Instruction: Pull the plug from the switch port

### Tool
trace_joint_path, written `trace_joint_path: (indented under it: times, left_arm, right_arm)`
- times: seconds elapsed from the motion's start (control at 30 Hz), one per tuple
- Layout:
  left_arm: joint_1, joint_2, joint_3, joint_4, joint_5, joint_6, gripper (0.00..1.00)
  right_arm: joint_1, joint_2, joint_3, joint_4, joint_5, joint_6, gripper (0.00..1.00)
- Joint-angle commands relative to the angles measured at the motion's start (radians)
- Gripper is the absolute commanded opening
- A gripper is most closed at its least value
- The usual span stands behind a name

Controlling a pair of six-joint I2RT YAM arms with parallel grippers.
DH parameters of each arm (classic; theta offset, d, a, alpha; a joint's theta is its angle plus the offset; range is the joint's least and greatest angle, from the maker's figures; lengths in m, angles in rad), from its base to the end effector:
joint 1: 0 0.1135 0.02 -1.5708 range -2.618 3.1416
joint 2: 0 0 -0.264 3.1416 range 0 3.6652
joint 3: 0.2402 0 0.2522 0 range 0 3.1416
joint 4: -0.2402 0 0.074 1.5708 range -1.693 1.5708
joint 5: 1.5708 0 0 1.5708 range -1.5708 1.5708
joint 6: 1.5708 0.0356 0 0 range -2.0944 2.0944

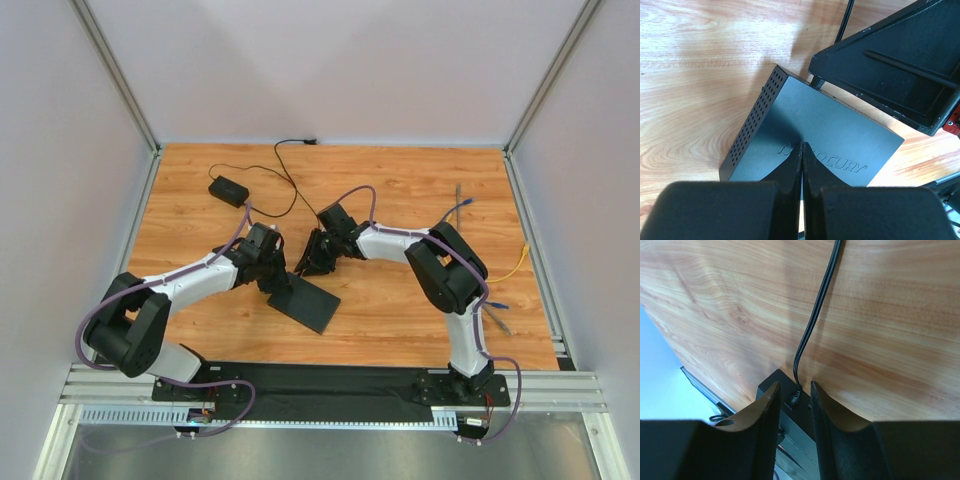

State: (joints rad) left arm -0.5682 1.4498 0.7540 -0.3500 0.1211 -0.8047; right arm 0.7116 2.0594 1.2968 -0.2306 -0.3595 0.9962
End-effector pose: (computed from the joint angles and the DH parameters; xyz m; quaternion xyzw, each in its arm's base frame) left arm 0.2248 -0.1486 0.1700 -0.0981 0.9591 -0.2094 0.1633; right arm 0.3107 0.2845 0.1309 0.0834 0.9408 0.3238 0.0549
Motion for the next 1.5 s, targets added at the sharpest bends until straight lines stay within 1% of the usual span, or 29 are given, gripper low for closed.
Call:
trace_joint_path:
  times: [0.0,0.23,0.27,0.3,0.4,0.5,0.53,0.7,1.0,1.07,1.2,1.27,1.3,1.47]
  left_arm:
    - [-0.004,0.047,-0.050,-0.090,-0.074,0.013,0.00]
    - [-0.004,0.055,-0.050,-0.089,-0.067,-0.004,0.00]
    - [-0.005,0.055,-0.051,-0.090,-0.070,-0.005,0.00]
    - [-0.004,0.057,-0.051,-0.096,-0.072,-0.007,0.00]
    - [-0.004,0.060,-0.053,-0.102,-0.077,-0.013,0.00]
    - [-0.006,0.070,-0.051,-0.116,-0.078,-0.017,0.00]
    - [-0.007,0.076,-0.051,-0.119,-0.078,-0.019,0.00]
    - [-0.006,0.109,-0.061,-0.124,-0.072,-0.022,0.00]
    - [-0.007,0.107,-0.090,-0.115,-0.074,-0.030,0.00]
    - [-0.007,0.112,-0.094,-0.113,-0.074,-0.033,0.00]
    - [-0.009,0.123,-0.104,-0.107,-0.080,-0.039,0.00]
    - [-0.009,0.126,-0.105,-0.104,-0.072,-0.042,0.00]
    - [-0.009,0.126,-0.108,-0.103,-0.074,-0.042,0.00]
    - [-0.012,0.130,-0.107,-0.096,-0.072,-0.041,0.00]
  right_arm:
    - [-0.001,-0.013,-0.022,0.045,0.008,0.048,0.32]
    - [0.009,-0.028,-0.057,0.063,0.031,0.111,0.27]
    - [0.009,-0.028,-0.059,0.059,0.034,0.122,0.19]
    - [0.009,-0.028,-0.059,0.059,0.042,0.127,0.18]
    - [0.009,-0.031,-0.063,0.056,0.066,0.150,0.08]
    - [0.008,-0.033,-0.059,0.048,0.099,0.170,0.04]
    - [0.011,-0.031,-0.059,0.044,0.105,0.174,0.00]
    - [0.009,-0.030,-0.033,0.011,0.152,0.190,0.00]
    - [0.006,-0.028,-0.011,-0.033,0.243,0.202,0.00]
    - [0.005,-0.039,-0.013,-0.036,0.261,0.212,0.00]
    - [0.006,-0.073,-0.040,-0.032,0.353,0.245,0.00]
    - [0.008,-0.085,-0.042,-0.033,0.358,0.257,0.00]
    - [0.008,-0.085,-0.039,-0.033,0.397,0.256,0.00]
    - [0.008,-0.062,0.007,-0.061,0.412,0.219,0.00]
